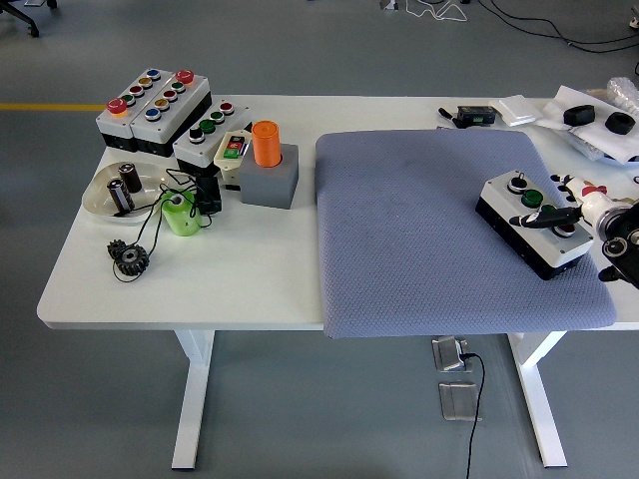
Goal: Pick up the button,place it on the desk,press the button,press the button
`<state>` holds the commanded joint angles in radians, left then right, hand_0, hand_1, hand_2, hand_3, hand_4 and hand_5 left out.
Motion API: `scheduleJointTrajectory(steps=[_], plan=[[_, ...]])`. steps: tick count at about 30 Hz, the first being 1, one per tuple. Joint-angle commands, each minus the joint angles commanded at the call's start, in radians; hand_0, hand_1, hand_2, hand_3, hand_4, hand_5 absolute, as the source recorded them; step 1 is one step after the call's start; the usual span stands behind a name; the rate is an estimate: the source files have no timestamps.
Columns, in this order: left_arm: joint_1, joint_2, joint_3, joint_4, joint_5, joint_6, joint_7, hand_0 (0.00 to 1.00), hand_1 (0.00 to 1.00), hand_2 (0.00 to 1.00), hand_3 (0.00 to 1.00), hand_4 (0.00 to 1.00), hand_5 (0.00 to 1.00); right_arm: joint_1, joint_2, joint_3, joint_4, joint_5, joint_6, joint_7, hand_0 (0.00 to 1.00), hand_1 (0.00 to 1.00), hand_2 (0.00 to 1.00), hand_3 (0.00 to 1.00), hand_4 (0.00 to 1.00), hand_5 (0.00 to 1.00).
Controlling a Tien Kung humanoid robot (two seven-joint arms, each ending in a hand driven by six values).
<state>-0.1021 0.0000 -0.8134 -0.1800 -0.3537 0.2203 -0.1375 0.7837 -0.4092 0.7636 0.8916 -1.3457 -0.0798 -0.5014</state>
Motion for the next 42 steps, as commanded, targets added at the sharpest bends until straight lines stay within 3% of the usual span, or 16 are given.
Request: scheduleJointTrajectory(steps=[2,3,8,9,14,15,20,21,23,26,27,30,32,33,42], plan=[[0.002,0.000,0.003,0.000,-0.001,0.001,0.001,0.700,0.776,0.799,0.639,0.427,0.944,0.003,0.007,-0.008,-0.008,-0.021,-0.004,-0.008,0.998,0.956,0.998,0.998,0.998,0.322],[0.003,0.000,0.003,0.000,-0.002,0.001,0.001,0.700,0.776,0.799,0.636,0.425,0.947,0.006,0.010,-0.015,-0.012,-0.025,-0.010,-0.009,0.998,0.913,0.948,0.998,0.985,0.280],[0.005,0.000,0.004,0.000,0.001,0.005,0.004,0.700,0.776,0.799,0.636,0.425,0.947,0.027,0.034,-0.065,-0.049,-0.039,-0.053,-0.004,0.998,0.913,0.948,0.998,0.985,0.280],[0.006,0.000,0.006,0.000,0.000,0.005,0.004,0.699,0.774,0.799,0.634,0.422,0.948,0.031,0.038,-0.075,-0.058,-0.042,-0.056,-0.005,0.901,0.765,0.749,0.908,0.975,0.273],[0.006,0.000,0.019,0.000,-0.012,0.007,0.000,0.699,0.774,0.799,0.634,0.422,0.948,0.043,0.049,-0.107,-0.095,-0.109,-0.069,-0.016,0.901,0.765,0.749,0.908,0.975,0.273],[0.006,0.000,0.021,0.000,-0.016,0.006,-0.002,0.697,0.772,0.796,0.633,0.420,0.945,0.047,0.049,-0.116,-0.102,-0.130,-0.072,-0.019,0.715,0.612,0.629,0.808,0.952,0.251],[0.005,0.000,0.019,0.000,-0.018,0.005,-0.004,0.697,0.772,0.796,0.633,0.420,0.945,0.062,0.045,-0.165,-0.118,-0.184,-0.082,-0.024,0.715,0.612,0.629,0.808,0.952,0.251],[0.005,0.000,0.019,0.000,-0.018,0.005,-0.004,0.695,0.770,0.795,0.630,0.419,0.946,0.063,0.045,-0.167,-0.118,-0.185,-0.083,-0.024,0.474,0.382,0.468,0.603,0.827,0.113],[0.005,0.000,0.019,0.000,-0.019,0.005,-0.004,0.695,0.770,0.795,0.630,0.419,0.946,0.071,0.048,-0.208,-0.131,-0.192,-0.125,-0.019,0.474,0.382,0.468,0.603,0.827,0.113],[0.005,0.000,0.021,0.000,-0.021,0.006,-0.004,0.695,0.770,0.795,0.630,0.419,0.946,0.082,0.056,-0.271,-0.150,-0.202,-0.227,0.004,0.474,0.382,0.468,0.603,0.827,0.113],[0.005,0.000,0.022,0.000,-0.022,0.006,-0.004,0.695,0.770,0.794,0.628,0.417,0.946,0.084,0.058,-0.284,-0.156,-0.199,-0.256,0.015,0.304,0.178,0.326,0.423,0.665,0.002],[0.003,0.000,0.022,0.000,-0.021,0.006,-0.003,0.695,0.770,0.794,0.628,0.417,0.946,0.088,0.057,-0.307,-0.165,-0.170,-0.318,0.065,0.304,0.178,0.326,0.423,0.665,0.002],[0.002,0.000,0.021,0.000,-0.021,0.006,-0.003,0.695,0.770,0.794,0.628,0.417,0.946,0.090,0.052,-0.316,-0.162,-0.159,-0.339,0.098,0.304,0.178,0.326,0.423,0.665,0.002],[0.002,0.000,0.021,0.000,-0.021,0.006,-0.003,0.693,0.769,0.794,0.628,0.415,0.945,0.091,0.048,-0.320,-0.159,-0.158,-0.350,0.113,0.185,0.096,0.282,0.411,0.638,0.002],[-0.002,0.000,0.011,0.000,-0.012,0.006,-0.003,0.690,0.768,0.793,0.627,0.413,0.944,0.119,-0.022,-0.392,-0.064,-0.140,-0.387,0.214,0.186,0.092,0.276,0.417,0.597,0.002]])
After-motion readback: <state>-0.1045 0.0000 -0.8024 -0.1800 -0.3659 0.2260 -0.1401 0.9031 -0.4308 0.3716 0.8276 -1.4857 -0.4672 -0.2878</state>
